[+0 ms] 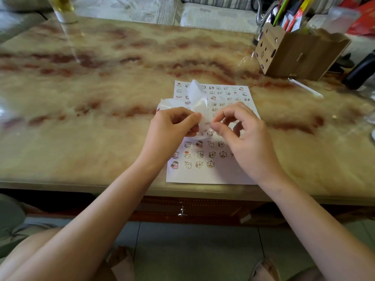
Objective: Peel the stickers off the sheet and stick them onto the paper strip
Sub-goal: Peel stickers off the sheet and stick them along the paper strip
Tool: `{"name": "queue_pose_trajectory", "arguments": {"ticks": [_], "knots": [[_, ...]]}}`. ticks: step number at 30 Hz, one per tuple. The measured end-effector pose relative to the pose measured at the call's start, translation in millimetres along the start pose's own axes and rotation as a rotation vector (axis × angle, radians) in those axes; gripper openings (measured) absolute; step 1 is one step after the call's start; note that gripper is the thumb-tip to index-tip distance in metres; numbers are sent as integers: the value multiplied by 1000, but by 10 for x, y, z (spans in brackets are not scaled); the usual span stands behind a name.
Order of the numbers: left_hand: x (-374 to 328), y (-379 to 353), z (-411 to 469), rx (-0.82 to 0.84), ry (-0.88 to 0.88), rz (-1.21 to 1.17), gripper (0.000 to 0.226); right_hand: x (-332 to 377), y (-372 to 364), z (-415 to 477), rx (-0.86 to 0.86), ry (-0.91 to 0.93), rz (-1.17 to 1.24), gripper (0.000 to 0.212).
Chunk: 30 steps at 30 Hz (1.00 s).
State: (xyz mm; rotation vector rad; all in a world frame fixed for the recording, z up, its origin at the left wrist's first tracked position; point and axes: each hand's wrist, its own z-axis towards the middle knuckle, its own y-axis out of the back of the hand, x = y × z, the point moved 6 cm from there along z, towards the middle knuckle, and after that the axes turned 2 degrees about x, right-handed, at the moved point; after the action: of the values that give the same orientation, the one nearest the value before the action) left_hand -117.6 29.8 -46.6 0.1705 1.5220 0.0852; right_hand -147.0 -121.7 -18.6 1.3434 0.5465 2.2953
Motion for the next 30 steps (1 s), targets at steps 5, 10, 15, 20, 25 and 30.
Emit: {"name": "queue_pose_trajectory", "arguments": {"ticks": [5, 10, 15, 20, 25, 30], "knots": [[17, 1, 4, -4, -3, 39, 17, -121, 79, -30, 130, -285, 297, 6], [59, -14, 12, 2, 13, 65, 16, -289, 128, -139, 297, -572, 310, 4], [96, -33, 27, 16, 23, 72, 16, -351, 123, -226, 379, -662, 224, 2], [126, -45, 36, 27, 26, 99, 17, -368, 65, -241, 403, -646, 171, 5], [123, -45, 38, 32, 19, 109, 17, -364, 52, -248, 431, -647, 151, 8], [124, -49, 39, 34, 12, 112, 17, -363, 52, -247, 431, -651, 137, 9]]}}
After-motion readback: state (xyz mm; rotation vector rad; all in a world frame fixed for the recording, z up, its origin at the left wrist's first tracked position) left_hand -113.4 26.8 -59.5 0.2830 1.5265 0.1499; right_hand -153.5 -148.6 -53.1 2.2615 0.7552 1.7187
